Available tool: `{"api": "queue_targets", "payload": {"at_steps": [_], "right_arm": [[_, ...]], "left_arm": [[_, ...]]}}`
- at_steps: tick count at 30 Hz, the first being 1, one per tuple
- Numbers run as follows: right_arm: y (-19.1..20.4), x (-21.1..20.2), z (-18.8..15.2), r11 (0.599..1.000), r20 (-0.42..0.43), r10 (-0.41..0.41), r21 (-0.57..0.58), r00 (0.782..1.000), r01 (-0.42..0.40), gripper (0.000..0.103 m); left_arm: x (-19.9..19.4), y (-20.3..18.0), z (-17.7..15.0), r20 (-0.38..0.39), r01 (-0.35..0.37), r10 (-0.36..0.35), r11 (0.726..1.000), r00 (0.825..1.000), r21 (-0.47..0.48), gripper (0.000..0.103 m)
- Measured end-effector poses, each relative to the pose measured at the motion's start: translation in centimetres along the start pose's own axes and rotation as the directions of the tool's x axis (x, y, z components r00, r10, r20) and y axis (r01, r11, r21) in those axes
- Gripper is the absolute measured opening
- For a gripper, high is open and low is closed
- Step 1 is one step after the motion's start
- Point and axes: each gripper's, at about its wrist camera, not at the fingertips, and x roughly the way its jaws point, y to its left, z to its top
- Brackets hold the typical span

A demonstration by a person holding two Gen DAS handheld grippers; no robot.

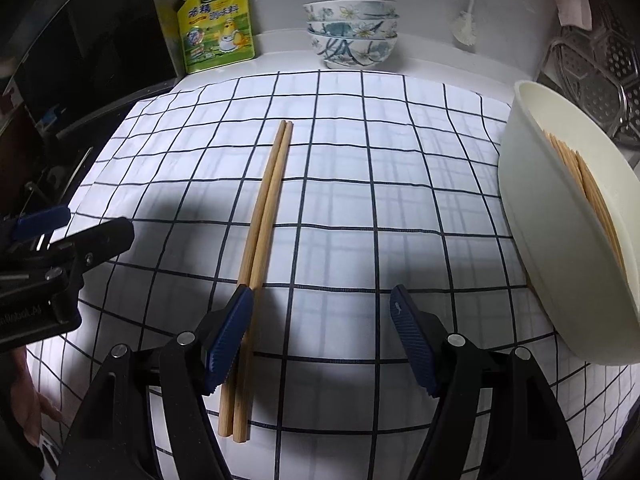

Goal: Organize utensils
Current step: 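Position both open tools over the last two chopsticks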

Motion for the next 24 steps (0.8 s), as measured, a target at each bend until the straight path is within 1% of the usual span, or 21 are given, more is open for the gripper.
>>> {"api": "queue_targets", "payload": {"at_steps": [5, 7, 10, 11, 12, 14, 16, 18, 19, 24], "right_arm": [[1.0, 0.3, -0.4, 0.997, -0.006, -0.029, -0.075, 1.0, 0.028, 0.068], [1.0, 0.3, -0.5, 0.997, 0.0, -0.022, -0.072, 1.0, 0.022, 0.065], [0.9, 0.3, -0.5, 0.997, -0.004, 0.012, -0.074, 1.0, -0.012, 0.053], [1.0, 0.2, -0.5, 0.997, -0.002, 0.014, -0.082, 1.0, -0.015, 0.044], [1.1, 0.1, -0.4, 0.996, 0.0, 0.018, -0.091, 1.0, -0.018, 0.032], [1.2, 0.0, -0.4, 0.994, 0.0, 0.031, -0.103, 1.0, -0.031, 0.021], [1.0, 0.0, -0.5, 0.994, 0.003, 0.043, -0.1, 0.999, -0.043, 0.018], [0.4, 0.0, -0.5, 0.995, 0.006, 0.054, -0.079, 0.999, -0.053, 0.009], [0.1, -0.1, -0.6, 0.996, 0.007, 0.051, -0.072, 0.999, -0.05, 0.007], [-1.9, -0.4, -1.0, 0.999, 0.009, 0.044, -0.017, 0.999, -0.044, 0.007]], "left_arm": [[0.1, -0.2, 0.0, -0.005, 0.0, 0.0, 1.0, 1.0, 0.001, 0.096], [0.2, -0.4, 0.0, -0.007, 0.0, 0.0, 1.0, 1.0, 0.002, 0.096], [0.4, -0.8, 0.0, -0.014, -0.001, 0.001, 1.0, 1.0, 0.003, 0.096], [0.5, -1.0, 0.0, -0.017, 0.001, -0.001, 1.0, 1.0, 0.002, 0.096], [0.5, -1.2, -0.1, -0.02, 0.004, -0.004, 1.0, 1.0, 0.001, 0.096], [0.6, -1.5, -0.2, -0.02, 0.009, -0.009, 1.0, 1.0, -0.001, 0.096], [0.7, -2.0, -0.4, -0.026, 0.015, -0.015, 1.0, 1.0, 0.004, 0.096], [0.9, -2.6, -0.5, -0.031, 0.018, -0.017, 1.0, 0.999, 0.015, 0.096], [0.9, -2.9, -0.5, -0.03, 0.02, -0.019, 1.0, 0.999, 0.019, 0.096], [1.4, -4.6, -0.4, -0.027, 0.03, -0.029, 0.999, 0.999, 0.032, 0.096]]}}
